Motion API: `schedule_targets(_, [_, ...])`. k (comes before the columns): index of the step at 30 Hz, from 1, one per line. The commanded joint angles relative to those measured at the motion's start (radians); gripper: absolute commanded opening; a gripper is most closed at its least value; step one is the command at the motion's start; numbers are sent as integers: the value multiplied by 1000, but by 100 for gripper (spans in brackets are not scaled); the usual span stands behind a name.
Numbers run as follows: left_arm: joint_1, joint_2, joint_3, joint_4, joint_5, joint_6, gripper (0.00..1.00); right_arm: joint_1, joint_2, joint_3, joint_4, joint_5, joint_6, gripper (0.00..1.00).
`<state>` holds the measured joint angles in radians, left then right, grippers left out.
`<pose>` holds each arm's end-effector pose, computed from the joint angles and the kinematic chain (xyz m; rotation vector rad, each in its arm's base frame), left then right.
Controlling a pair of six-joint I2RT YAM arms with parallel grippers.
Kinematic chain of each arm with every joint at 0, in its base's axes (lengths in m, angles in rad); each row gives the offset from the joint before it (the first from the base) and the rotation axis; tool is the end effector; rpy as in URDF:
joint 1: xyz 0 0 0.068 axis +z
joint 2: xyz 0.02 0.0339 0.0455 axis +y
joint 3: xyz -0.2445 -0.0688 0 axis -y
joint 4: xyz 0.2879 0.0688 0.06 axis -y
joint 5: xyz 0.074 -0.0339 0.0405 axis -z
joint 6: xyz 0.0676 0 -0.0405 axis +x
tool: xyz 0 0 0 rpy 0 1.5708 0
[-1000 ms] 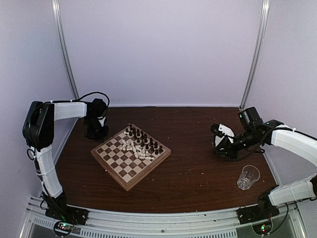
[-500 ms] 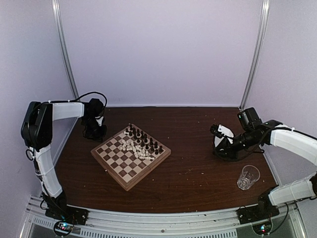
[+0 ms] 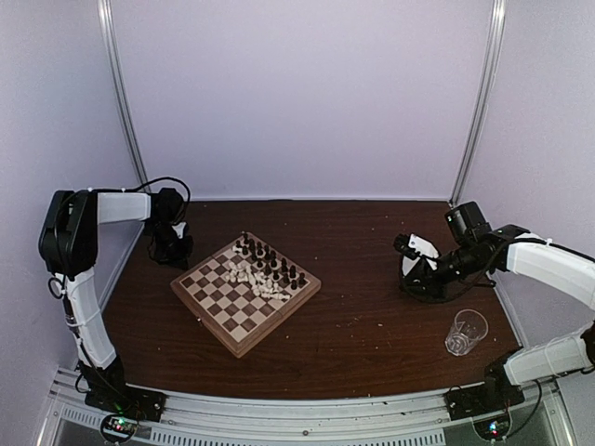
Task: Set up the chess pieces on the board
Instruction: Position the chessboard at the center of the board.
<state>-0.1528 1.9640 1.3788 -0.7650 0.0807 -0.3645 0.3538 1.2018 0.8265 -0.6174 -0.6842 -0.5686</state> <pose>0.4121 -0.0690 0.0924 -0.2978 2.9274 -0.1982 0.2579 0.1408 0.1860 -1.2931 2.0321 0.7717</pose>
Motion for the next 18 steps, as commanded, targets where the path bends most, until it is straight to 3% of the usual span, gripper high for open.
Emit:
schedule_targets(1, [-14,23,-3,-34,60,27,0,5,8,-9,6,7,-10,9])
schedule_targets(9, [-77,12,-44,-33,113,32,0,6,9,-5,1,2,-13,9])
schedule_targets(18, [-254,-74,-162,14,117,-25,0,11,47,7,-4,-23,-8,10])
